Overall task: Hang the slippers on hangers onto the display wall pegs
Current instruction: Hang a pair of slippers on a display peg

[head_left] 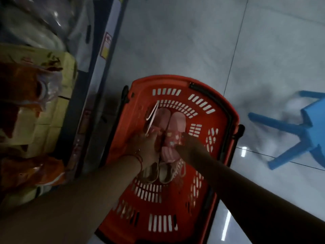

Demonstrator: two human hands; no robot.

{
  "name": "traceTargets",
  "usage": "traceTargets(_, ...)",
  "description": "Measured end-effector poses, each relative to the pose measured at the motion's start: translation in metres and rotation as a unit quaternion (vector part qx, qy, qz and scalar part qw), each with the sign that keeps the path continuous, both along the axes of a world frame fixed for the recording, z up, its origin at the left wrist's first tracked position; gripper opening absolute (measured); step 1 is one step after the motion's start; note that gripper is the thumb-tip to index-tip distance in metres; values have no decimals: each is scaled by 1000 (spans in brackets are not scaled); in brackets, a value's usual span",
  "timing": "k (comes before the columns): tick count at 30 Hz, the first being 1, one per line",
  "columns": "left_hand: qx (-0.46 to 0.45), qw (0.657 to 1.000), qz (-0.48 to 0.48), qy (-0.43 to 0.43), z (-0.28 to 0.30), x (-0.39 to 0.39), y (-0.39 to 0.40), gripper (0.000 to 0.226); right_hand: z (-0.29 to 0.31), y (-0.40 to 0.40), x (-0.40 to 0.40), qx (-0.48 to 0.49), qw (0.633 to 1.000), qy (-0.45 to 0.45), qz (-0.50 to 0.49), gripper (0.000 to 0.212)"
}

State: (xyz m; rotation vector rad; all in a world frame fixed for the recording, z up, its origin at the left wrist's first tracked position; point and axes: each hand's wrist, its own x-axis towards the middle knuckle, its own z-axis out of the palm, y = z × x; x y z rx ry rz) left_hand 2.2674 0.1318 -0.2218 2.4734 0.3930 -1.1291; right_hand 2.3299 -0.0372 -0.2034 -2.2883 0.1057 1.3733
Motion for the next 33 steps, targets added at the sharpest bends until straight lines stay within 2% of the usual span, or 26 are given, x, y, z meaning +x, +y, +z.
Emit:
traceTargets(2, 21, 1000, 10, -14, -35, 2, -4, 79, -33, 3, 3, -29, 997, -14, 72, 71)
traceTargets(5, 30, 999, -6, -32, -82, 5, -15, 74, -69, 11, 15, -21, 996, -4, 89, 78)
traceTargets(7, 34, 999, -9, -36, -107, 7, -18, 70, -81, 17, 18, -8, 991, -14, 129, 70)
traceTargets(10, 41, 998, -10, -37, -121, 5, -16, 61, -98, 16, 10, -31, 968, -97, 228, 60)
traceTargets(12, 64, 996, -33, -49, -117, 3, -15, 50, -107, 14, 4, -59, 957, -124, 256, 42)
traceTargets(15, 43, 997, -28, -62, -101, -1, -13, 47, -98, 16, 1, -63, 982, -27, 177, 28)
traceTargets(17, 11, 998, 4, -62, -87, -5, -11, 49, -80, 14, -4, -40, 989, 12, 139, 26)
traceTargets(21, -28, 997, 57, -46, -38, -9, -10, 60, -37, 1, -12, -29, 996, 2, 82, 21)
traceTargets(25, -44, 996, 52, -60, 30, -10, -4, 65, 27, -10, -19, 18, 1000, 1, -2, 2)
traceTargets(31, -61, 991, 8, -118, 148, -2, 3, 72, 152, -9, -23, 43, 998, -33, -16, 19)
traceTargets(33, -70, 988, -20, -139, 190, 2, 7, 73, 205, -5, -21, 60, 996, -55, -23, 40)
